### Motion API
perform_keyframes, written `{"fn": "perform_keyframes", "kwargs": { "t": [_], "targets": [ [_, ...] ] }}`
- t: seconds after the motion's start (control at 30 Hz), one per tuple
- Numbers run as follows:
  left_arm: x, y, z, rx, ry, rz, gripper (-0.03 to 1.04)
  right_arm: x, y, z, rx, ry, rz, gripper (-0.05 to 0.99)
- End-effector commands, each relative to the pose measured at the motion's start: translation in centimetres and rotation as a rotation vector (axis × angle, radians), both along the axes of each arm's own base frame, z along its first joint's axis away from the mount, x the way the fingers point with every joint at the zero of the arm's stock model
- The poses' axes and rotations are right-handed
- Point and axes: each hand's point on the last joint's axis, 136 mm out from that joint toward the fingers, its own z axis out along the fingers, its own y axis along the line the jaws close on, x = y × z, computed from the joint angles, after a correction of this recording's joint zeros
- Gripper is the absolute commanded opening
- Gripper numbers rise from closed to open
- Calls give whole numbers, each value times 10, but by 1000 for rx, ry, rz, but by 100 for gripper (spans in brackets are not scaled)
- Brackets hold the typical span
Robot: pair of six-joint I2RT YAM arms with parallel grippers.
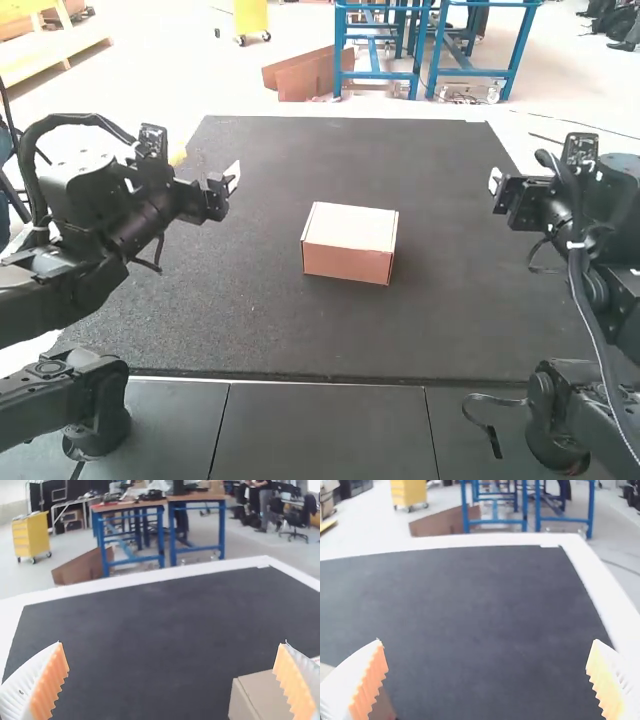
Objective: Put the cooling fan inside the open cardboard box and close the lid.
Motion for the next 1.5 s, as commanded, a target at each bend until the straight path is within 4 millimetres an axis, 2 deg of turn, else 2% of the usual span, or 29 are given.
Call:
{"fn": "perform_keyframes", "kwargs": {
  "t": [0.0, 0.13, 0.27, 0.47, 0.83, 0.97, 1.07, 1.2, 1.47],
  "targets": [
    [-3, -3, -8, 30, -7, -33, 97, -8, -3, 15, -30, -76, -7, 91],
    [-6, -3, -24, 68, -5, -38, 97, -13, -3, 9, -42, -98, -1, 91],
    [-8, -3, -36, 71, -6, -42, 97, -14, -3, -6, -67, -88, 1, 91],
    [-15, -2, -46, 73, -15, -44, 97, -17, -2, -23, -100, -90, 8, 91],
    [-44, 6, -67, 91, -13, -51, 97, -29, 4, -40, -127, -145, 42, 91],
    [-56, 14, -68, 93, -21, -31, 96, -33, 3, -48, -127, -150, 37, 91],
    [-52, 18, -77, 118, 14, -13, 96, -33, 1, -55, -126, -115, 33, 91],
    [-50, 29, -77, 126, 13, 31, 96, -33, 0, -58, -127, -104, 29, 91],
    [-44, 67, -76, 112, 20, 189, 96, -33, -1, -64, -121, -79, 26, 91]
  ]
}}
